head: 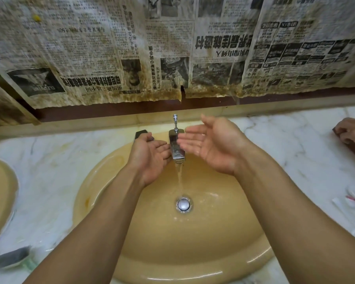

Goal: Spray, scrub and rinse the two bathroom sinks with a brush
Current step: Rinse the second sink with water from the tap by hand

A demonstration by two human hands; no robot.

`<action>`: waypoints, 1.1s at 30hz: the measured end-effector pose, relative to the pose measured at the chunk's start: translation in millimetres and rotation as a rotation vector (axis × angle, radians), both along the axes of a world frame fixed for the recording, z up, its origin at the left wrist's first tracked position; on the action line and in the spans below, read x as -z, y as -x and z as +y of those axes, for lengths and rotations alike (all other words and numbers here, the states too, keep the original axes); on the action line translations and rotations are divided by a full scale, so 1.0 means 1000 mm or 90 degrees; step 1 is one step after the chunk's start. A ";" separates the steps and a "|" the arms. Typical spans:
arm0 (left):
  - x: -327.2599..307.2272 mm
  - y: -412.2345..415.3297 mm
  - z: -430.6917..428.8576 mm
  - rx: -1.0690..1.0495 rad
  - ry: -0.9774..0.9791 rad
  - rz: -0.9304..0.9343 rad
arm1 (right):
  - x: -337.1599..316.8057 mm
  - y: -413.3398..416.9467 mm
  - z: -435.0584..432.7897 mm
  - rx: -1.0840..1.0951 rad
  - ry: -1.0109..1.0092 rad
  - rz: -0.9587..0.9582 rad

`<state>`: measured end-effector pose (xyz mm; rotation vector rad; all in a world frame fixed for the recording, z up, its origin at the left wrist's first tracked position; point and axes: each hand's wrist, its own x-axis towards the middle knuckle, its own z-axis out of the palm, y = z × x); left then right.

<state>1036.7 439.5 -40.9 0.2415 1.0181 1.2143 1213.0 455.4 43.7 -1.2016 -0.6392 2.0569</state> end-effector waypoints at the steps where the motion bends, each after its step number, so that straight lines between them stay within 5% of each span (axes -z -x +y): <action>1: -0.003 -0.001 0.001 -0.007 -0.002 -0.003 | -0.004 0.004 0.005 -0.014 -0.026 -0.024; 6: -0.006 0.000 0.006 0.042 0.021 0.073 | 0.027 -0.001 -0.006 0.137 -0.017 -0.196; 13: -0.005 0.005 0.016 0.076 -0.018 0.228 | 0.085 0.016 -0.039 0.150 0.314 0.126; 21: 0.011 -0.003 0.043 0.142 -0.026 0.407 | 0.032 -0.002 -0.016 0.133 0.038 -0.088; 25: 0.015 -0.006 0.054 0.164 -0.071 0.447 | -0.009 0.012 0.011 -0.001 -0.098 -0.117; 29: 0.018 -0.002 0.050 0.160 -0.080 0.470 | -0.007 0.010 0.010 0.010 -0.136 -0.214; 33: 0.031 0.008 0.029 0.156 -0.084 0.463 | 0.033 -0.005 -0.010 0.088 -0.033 -0.202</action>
